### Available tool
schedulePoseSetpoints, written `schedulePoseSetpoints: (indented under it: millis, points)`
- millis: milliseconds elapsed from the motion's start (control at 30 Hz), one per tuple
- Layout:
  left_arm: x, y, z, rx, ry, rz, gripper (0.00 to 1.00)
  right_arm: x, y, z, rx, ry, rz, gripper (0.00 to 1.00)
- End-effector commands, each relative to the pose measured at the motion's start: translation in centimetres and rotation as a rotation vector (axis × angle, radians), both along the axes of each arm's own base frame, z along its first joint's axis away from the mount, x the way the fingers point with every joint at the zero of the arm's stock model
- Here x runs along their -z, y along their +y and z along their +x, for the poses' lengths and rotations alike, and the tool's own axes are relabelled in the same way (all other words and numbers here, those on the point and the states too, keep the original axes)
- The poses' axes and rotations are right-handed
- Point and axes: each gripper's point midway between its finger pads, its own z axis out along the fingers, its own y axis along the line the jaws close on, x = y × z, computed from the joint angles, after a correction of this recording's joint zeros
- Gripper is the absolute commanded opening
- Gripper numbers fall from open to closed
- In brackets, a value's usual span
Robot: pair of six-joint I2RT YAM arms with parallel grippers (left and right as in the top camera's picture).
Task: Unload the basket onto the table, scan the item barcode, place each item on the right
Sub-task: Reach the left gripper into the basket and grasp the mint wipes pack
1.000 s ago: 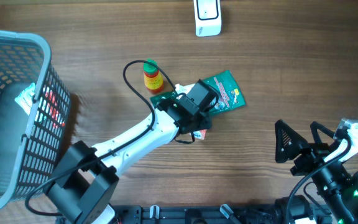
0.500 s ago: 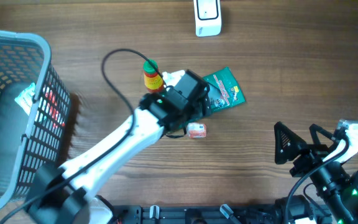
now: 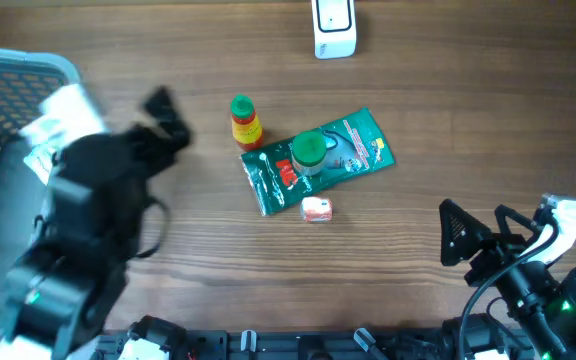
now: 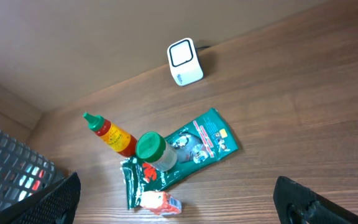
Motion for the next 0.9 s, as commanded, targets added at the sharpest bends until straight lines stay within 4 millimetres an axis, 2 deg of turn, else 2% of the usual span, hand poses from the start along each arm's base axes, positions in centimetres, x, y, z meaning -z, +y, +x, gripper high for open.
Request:
schedulePoseSetpoints:
  millis: [0,67,133,267,333,433,567,733,867]
  points:
    - [-1.4,8.4,-2.4,-0.302,-0.039,0.034,1.00,0.0,0.1,-0.2,0.006,0.008,0.040,1.00]
    - [-0.6,12.0,-3.4,-0.426,-0.001,0.025,1.00,0.5,0.2,-0.1,0.013,0.023,0.053,1.00]
    - [1.8,15.4,-3.7,-0.510,0.089,-0.030,1.00,1.6,0.2,0.1,0.014,0.049,0.049,0.99]
    - [6.2,19.6,-3.8,-0.593,0.231,-0.148,1.00,3.4,0.2,0.5,0.029,0.099,0.068,1.00]
    - [9.8,21.9,-3.2,-0.617,0.335,-0.241,1.00,4.5,0.3,0.7,0.062,0.142,0.127,1.00]
    - [13.7,23.8,-1.8,-0.588,0.442,-0.298,1.00,6.0,0.4,1.2,0.077,0.183,0.146,1.00]
    - [18.6,25.7,0.5,-0.490,0.577,-0.257,1.00,7.8,0.6,2.6,0.096,0.210,0.165,0.99]
    - [23.6,27.1,3.2,-0.358,0.673,-0.197,0.99,8.5,0.8,4.8,0.104,0.220,0.159,1.00]
    - [26.8,27.3,3.5,-0.309,0.750,-0.195,0.96,9.6,0.9,6.4,0.116,0.262,0.139,1.00]
